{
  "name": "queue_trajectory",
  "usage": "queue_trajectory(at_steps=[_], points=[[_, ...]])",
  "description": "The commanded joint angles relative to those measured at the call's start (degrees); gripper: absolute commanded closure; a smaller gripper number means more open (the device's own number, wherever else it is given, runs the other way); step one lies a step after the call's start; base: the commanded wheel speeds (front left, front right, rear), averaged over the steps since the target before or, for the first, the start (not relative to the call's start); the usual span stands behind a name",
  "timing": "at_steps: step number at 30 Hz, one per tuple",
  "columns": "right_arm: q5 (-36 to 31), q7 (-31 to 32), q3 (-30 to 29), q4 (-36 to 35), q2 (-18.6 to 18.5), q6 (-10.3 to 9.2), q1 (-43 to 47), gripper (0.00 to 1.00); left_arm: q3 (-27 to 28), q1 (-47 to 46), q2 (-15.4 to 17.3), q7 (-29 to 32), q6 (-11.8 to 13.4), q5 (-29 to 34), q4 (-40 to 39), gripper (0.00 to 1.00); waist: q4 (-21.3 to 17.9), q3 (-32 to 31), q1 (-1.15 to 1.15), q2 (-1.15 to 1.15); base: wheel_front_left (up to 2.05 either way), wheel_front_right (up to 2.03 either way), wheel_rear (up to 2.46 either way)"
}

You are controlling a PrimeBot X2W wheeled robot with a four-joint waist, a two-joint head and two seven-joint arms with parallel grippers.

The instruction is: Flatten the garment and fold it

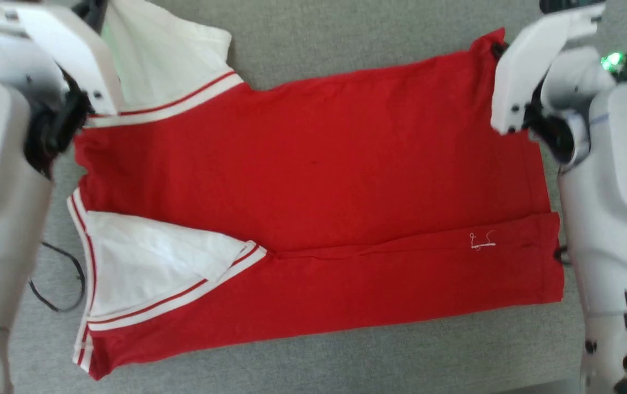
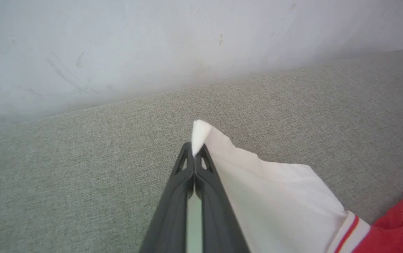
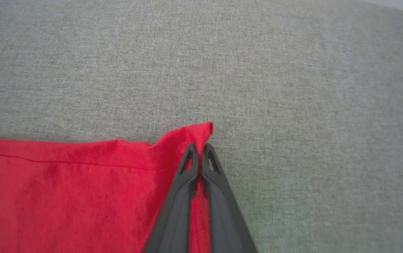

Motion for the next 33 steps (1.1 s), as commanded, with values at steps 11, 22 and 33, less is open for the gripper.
queue_trajectory(at_steps=[11,22,33], points=[[5.39,-18.57,3.35,-8.11,-3.14,-0.11,17.83,1.0,0.82,17.78,-1.27,-11.53,1.08,-1.86,-8.4,1.0,5.15,-13.0,0.0,0.0,0.0,0.0,0.0],[5.07,-20.04,-1.91,-11.36,-5.15,-0.11,30.49,1.0,2.62,40.54,-0.77,-14.29,7.25,-7.26,-22.75,1.0,8.37,-19.53,0.0,0.0,0.0,0.0,0.0],[1.76,-10.24,-0.37,-12.29,-9.42,-0.11,36.52,1.0,1.56,51.62,-1.69,-13.98,9.36,-10.46,-26.46,1.0,10.06,-19.82,0.0,0.0,0.0,0.0,0.0]])
